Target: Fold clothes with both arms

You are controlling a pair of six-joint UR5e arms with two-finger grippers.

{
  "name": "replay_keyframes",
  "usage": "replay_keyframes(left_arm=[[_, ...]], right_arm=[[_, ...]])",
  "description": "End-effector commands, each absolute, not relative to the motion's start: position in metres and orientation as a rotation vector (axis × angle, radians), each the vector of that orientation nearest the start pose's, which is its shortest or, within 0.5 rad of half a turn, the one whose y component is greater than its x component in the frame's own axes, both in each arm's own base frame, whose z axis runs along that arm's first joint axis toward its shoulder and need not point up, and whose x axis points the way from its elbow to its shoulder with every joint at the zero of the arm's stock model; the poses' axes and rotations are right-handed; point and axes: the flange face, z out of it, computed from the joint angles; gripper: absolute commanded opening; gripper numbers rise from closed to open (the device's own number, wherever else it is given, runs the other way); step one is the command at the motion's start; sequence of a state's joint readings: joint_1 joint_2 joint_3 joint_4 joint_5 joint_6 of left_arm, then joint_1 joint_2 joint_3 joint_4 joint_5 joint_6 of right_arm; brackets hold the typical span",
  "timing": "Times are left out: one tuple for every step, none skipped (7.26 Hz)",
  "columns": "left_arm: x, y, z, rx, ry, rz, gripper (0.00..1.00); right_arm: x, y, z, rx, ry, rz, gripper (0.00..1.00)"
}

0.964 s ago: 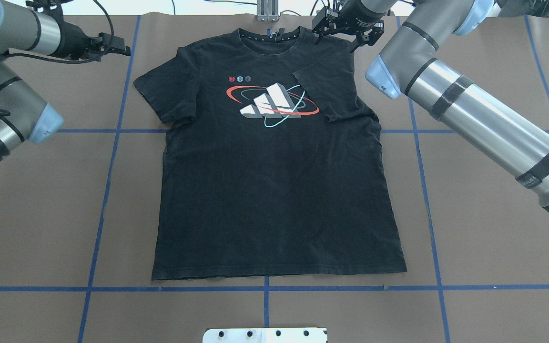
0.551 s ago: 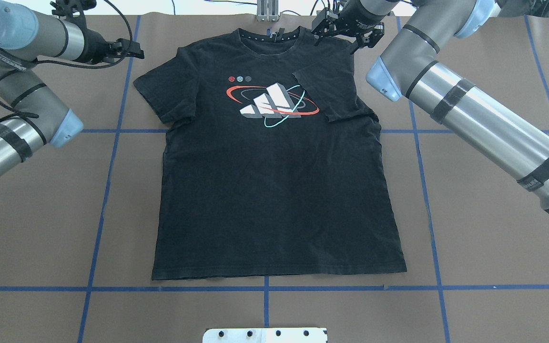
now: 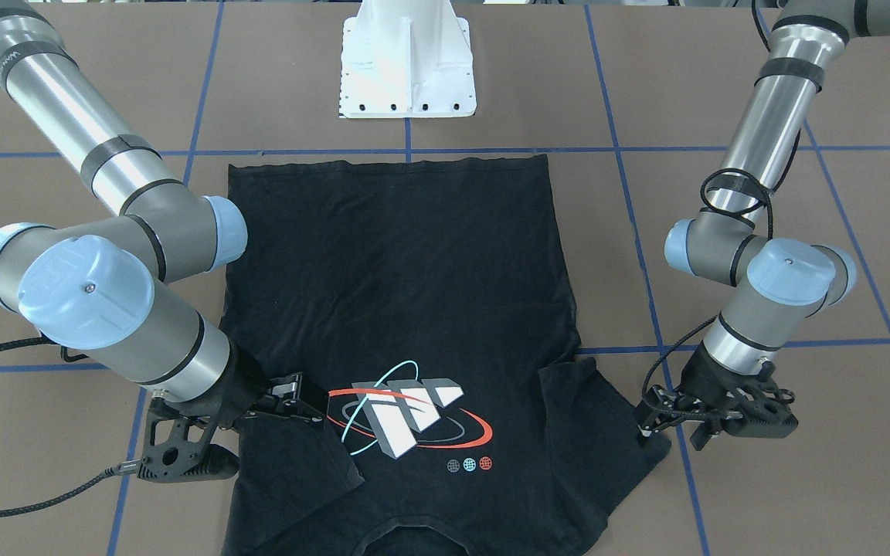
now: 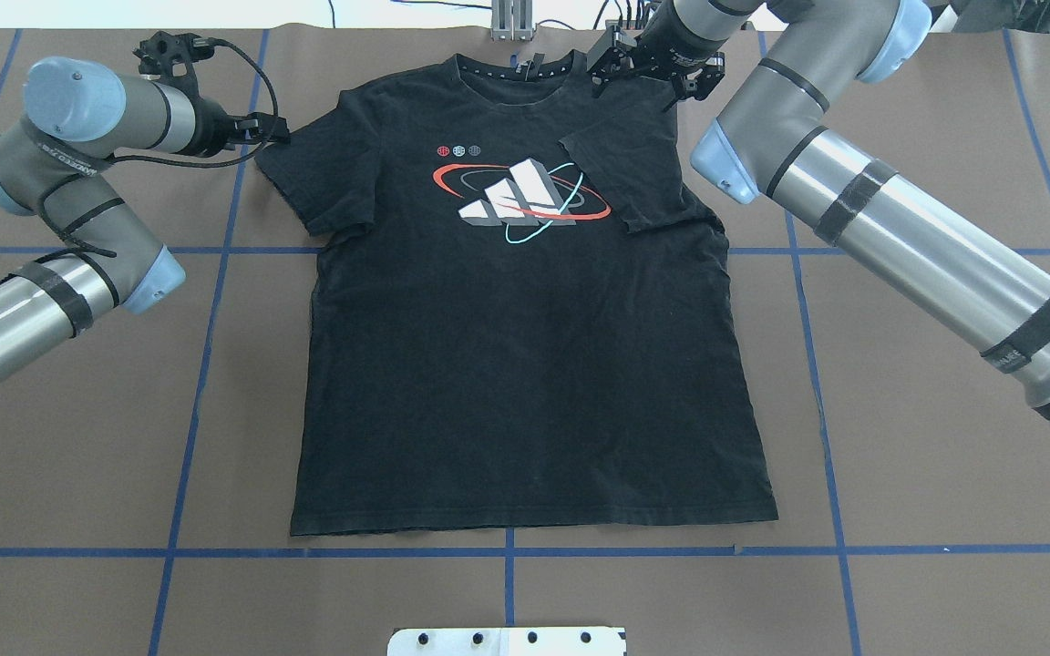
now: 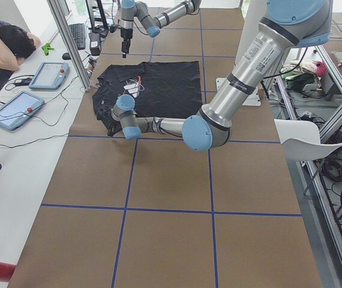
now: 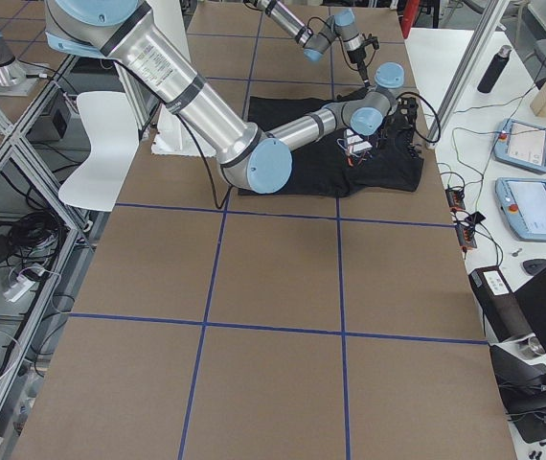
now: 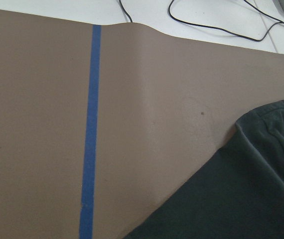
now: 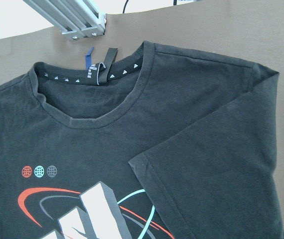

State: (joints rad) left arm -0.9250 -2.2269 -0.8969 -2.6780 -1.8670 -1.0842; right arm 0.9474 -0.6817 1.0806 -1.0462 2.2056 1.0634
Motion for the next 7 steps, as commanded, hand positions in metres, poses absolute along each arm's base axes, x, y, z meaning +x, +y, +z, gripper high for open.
replay_keyframes(left_arm=[[0.4002,-0.6904,0.4628,0.511,0.971,-0.241,0.9],[0.4014,-0.6898,0.4636,0.51,0.97,-0.239,0.83],[0.4026,-0.6891,0.4652,0.506,0.969,-0.237,0.82],[0.4088,-0.6854,0.4644,0.503,0.972,-0.229,0.78],[0.4086,-0.685,0.4656,0.502,0.971,-0.228,0.75],[0.4084,-0.6847,0.467,0.5,0.969,-0.228,0.73],[0.4084,-0.6847,0.467,0.5,0.969,-0.228,0.7]], right_arm=[[-0.4202,-0.704,0.2469,0.149,-1.052,0.102,1.0],[-0.4203,-0.7041,0.2457,0.15,-1.053,0.101,1.0],[-0.4203,-0.7039,0.2456,0.149,-1.054,0.101,1.0],[-0.4204,-0.7043,0.2464,0.149,-1.052,0.102,1.0],[-0.4217,-0.7039,0.2471,0.147,-1.051,0.101,1.0],[-0.4227,-0.7032,0.2471,0.146,-1.051,0.1,1.0],[-0.4236,-0.7036,0.2482,0.151,-1.046,0.104,1.0]])
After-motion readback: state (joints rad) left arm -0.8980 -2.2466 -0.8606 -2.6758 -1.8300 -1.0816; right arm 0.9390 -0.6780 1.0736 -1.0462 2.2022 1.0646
